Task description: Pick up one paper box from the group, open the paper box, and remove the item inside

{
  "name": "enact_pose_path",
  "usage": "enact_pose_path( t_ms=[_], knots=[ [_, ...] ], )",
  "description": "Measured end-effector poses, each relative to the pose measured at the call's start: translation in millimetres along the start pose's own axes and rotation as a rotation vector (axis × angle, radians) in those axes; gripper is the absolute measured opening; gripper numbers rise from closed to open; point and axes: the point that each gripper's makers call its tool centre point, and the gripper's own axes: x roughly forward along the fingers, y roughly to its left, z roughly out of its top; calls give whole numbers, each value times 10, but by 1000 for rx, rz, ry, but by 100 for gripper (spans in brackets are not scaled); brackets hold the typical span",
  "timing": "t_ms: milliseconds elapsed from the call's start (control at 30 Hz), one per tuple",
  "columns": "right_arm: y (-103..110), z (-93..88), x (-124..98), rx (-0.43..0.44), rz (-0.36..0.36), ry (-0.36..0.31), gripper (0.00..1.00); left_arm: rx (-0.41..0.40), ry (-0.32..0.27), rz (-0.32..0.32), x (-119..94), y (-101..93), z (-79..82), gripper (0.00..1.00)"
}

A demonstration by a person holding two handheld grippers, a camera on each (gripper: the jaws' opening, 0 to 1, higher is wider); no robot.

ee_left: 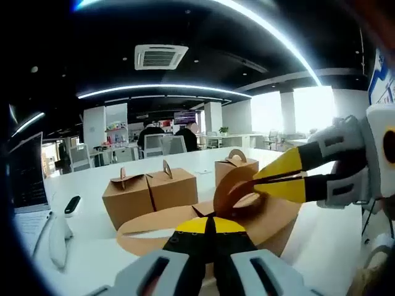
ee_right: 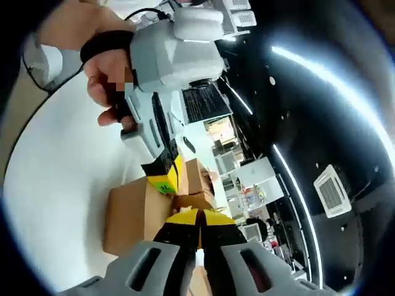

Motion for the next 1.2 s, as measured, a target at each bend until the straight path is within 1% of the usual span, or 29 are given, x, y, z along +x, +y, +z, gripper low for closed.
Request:
enact_pose_path(
  t_ms=[67,133,233,267,300,367,433,500,633,733,767,800,833,867,900,967,1033,1100,1200],
  knots=[
    [23,-35,1,28,13,6,3,2,1,1,7,-6,2,4],
    [63,-38,-5,52,27,-2,3,1,3,4,7,-4,0,4],
    [103,-25,-13,53,34,-16,2,3,9,6,9,-3,0,4],
    [101,-25,-14,53,32,-17,2,6,11,6,6,-6,-1,4],
    [63,-27,-17,61,12,-18,3,9,13,7,6,-7,-2,4],
    [-20,-21,-31,98,-10,-32,3,10,14,7,6,-6,-6,4],
    [-94,-36,-40,112,-23,-35,9,12,11,8,8,-5,-7,4],
    [-142,-84,-22,113,-26,-19,14,12,10,10,9,-5,-7,4],
    [-70,-118,40,159,28,-23,16,14,12,11,12,-10,-6,4],
    [-10,-114,36,182,55,-15,18,14,12,11,12,-11,-7,4],
    [29,-127,50,199,73,-6,19,14,12,11,11,-10,-6,4],
    [97,-133,63,242,107,-2,20,15,12,12,10,-10,-6,4],
    [154,-112,74,296,140,-14,20,17,13,13,10,-10,-6,4],
    [174,-78,64,335,149,-29,19,18,15,10,10,-15,-7,4],
    [154,-75,59,361,136,-34,17,20,18,8,10,-19,-8,4],
    [108,-75,30,368,120,-40,15,24,21,6,11,-18,-9,4],
    [75,-53,7,424,114,-63,11,23,20,6,11,-17,-9,4],
    [63,-84,5,456,122,-60,10,23,17,9,11,-18,-9,4],
    [56,-153,27,471,118,-40,7,27,17,13,16,-18,-7,4]
  ],
)
